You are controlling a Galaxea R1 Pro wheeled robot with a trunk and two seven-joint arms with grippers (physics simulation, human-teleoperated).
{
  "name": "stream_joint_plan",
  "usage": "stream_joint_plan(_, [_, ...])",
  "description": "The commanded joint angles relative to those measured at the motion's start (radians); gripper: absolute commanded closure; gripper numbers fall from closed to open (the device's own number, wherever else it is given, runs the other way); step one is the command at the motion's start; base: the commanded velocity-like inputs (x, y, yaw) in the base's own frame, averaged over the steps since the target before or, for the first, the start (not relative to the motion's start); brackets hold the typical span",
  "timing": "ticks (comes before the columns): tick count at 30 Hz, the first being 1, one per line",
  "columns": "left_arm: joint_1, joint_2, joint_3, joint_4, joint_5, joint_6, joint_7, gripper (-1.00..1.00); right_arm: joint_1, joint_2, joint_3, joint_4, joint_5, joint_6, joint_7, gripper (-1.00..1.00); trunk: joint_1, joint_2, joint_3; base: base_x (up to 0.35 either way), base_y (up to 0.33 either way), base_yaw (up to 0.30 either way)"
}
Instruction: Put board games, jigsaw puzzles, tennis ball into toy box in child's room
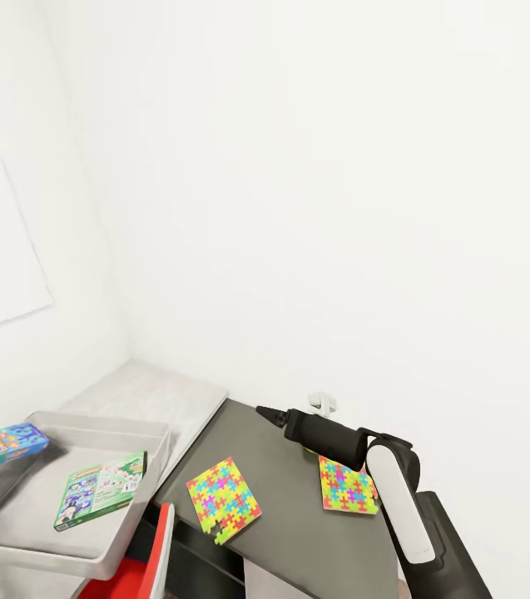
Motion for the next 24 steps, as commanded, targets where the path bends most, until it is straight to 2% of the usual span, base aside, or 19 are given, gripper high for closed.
stream_joint_plan(1, [-0.002, 0.000, -0.011, 0.000, -0.007, 0.006, -0.022, 1.00, -0.001, 0.001, -0.001, 0.000, 0.008, 0.004, 0.008, -1.00, 0.001, -0.002, -0.002, 0.000, 0.000, 0.000])
stream_joint_plan(8, [-0.002, -0.002, -0.113, 0.000, -0.008, 0.009, -0.110, 1.00, -0.001, 0.001, -0.001, 0.000, 0.008, 0.004, 0.008, -1.00, 0.001, -0.002, -0.002, 0.000, 0.000, 0.000])
stream_joint_plan(13, [-0.002, -0.002, -0.127, 0.000, -0.008, 0.011, -0.121, 1.00, -0.001, 0.000, -0.002, 0.000, 0.008, 0.004, 0.008, -1.00, 0.001, -0.002, -0.002, 0.000, 0.000, 0.000])
stream_joint_plan(24, [-0.002, -0.003, -0.131, 0.001, -0.008, 0.024, -0.123, 1.00, -0.001, -0.001, -0.003, -0.002, 0.008, 0.004, 0.012, -1.00, 0.001, -0.002, -0.002, 0.000, 0.000, 0.000])
